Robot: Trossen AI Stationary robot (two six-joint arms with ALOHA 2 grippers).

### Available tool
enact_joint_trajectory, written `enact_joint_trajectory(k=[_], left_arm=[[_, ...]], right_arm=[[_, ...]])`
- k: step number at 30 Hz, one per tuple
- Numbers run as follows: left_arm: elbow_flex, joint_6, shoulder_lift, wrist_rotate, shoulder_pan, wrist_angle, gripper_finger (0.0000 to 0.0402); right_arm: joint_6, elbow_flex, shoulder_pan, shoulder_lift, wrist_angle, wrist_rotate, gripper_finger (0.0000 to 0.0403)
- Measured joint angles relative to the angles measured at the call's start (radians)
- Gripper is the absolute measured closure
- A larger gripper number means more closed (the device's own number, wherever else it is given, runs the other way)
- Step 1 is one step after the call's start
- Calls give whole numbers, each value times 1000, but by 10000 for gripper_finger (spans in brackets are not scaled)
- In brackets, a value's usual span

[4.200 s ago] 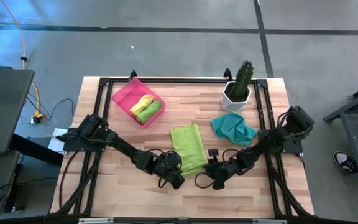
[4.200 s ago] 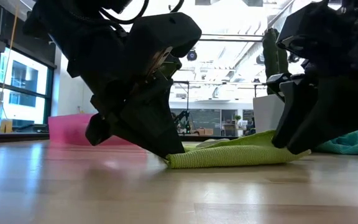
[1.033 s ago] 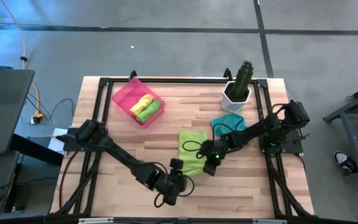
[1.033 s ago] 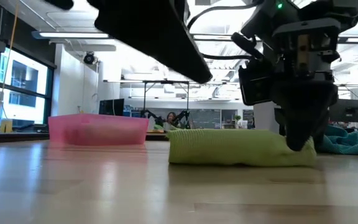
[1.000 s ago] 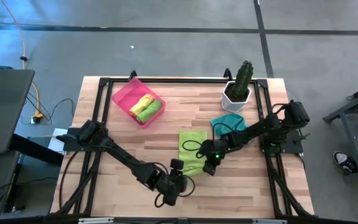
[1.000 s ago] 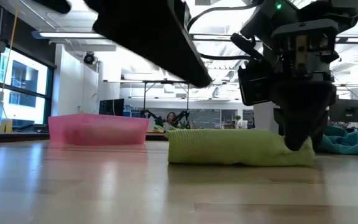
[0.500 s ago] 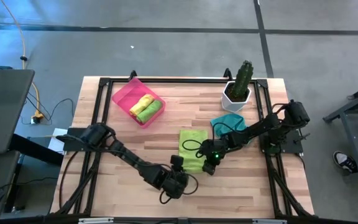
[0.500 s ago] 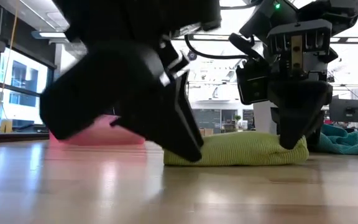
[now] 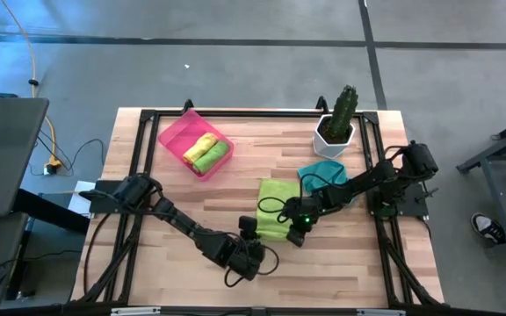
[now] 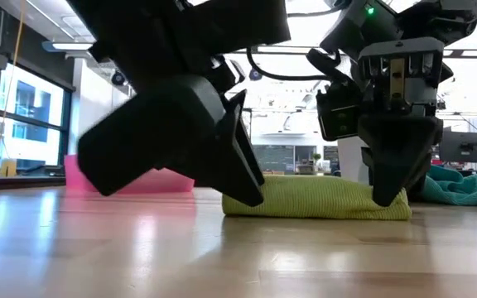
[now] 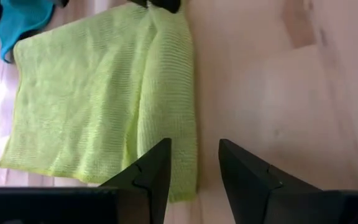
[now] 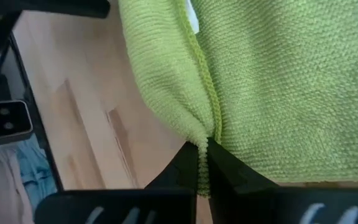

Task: Roll microfiber towels into tight, uniform cylinder then place into a basket
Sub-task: Roll the light green microfiber cloth

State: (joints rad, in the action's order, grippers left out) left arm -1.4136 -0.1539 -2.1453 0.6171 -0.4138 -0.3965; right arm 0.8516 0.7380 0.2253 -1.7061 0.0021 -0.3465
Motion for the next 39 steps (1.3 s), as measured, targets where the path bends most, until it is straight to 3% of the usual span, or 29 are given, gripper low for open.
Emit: enact_joint_trajectory(k=[11, 17, 29, 32, 35, 39], left_arm=[[0, -3, 23, 54, -51, -3, 277], [0, 0, 39, 64, -23, -19, 277], [-3, -29, 5, -204, 90, -72, 232], [-3, -51, 6, -227, 91, -68, 225], [-3, -168, 5, -260, 91, -63, 239], [-4, -329, 5, -367, 91, -67, 295]], right_arm=[[-75, 3, 0, 3, -59, 21, 402], [-75, 3, 0, 3, -62, 22, 402], [-75, 1, 24, 2, -55, 34, 402], [-75, 1, 32, 1, -51, 33, 402], [-91, 0, 32, 1, -47, 33, 402], [-125, 0, 33, 1, -41, 41, 402]])
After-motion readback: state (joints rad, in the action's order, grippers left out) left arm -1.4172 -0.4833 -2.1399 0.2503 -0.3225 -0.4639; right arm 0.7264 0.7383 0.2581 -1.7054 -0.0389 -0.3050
